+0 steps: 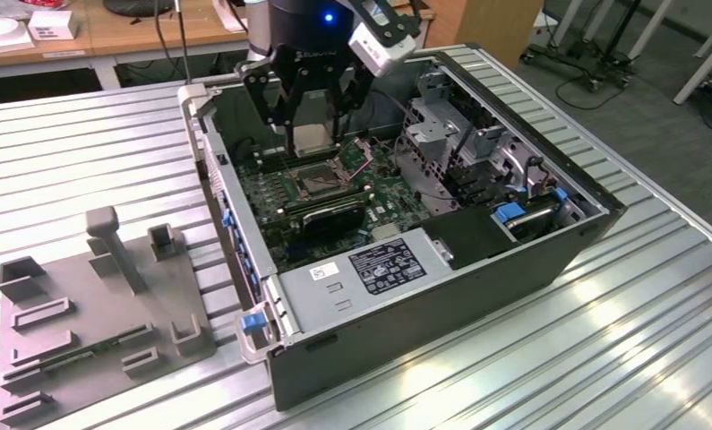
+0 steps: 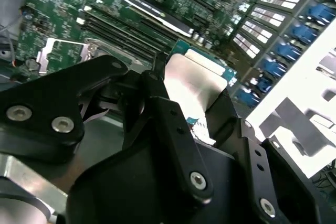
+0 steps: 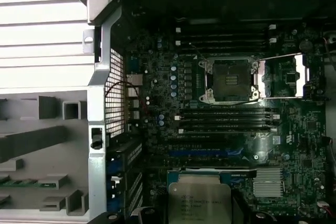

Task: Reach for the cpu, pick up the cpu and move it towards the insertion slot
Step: 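Pick up the cpu and move it towards the insertion slot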

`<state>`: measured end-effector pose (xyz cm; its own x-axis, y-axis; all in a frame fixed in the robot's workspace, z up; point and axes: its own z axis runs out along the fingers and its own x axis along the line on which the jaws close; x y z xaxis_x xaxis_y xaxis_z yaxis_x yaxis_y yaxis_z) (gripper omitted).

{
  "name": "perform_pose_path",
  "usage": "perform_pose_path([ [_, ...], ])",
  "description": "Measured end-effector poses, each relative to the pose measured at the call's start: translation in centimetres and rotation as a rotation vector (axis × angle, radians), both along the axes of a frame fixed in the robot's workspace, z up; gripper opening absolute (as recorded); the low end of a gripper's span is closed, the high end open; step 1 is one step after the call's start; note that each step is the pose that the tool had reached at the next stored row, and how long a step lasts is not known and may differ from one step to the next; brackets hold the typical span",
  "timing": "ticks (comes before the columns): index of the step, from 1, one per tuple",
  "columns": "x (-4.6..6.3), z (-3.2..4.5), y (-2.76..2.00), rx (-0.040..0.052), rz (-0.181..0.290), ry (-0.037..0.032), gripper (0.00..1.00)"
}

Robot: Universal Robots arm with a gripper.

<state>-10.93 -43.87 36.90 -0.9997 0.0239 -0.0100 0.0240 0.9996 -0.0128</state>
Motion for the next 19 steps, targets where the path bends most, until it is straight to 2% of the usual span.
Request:
perform_pose_path([
  [5,0.83,-0.01,0.2,0.0,0.001,0.0,0.55],
  [19,0.88,-0.01,0.23,0.0003,0.006,0.0,0.55],
])
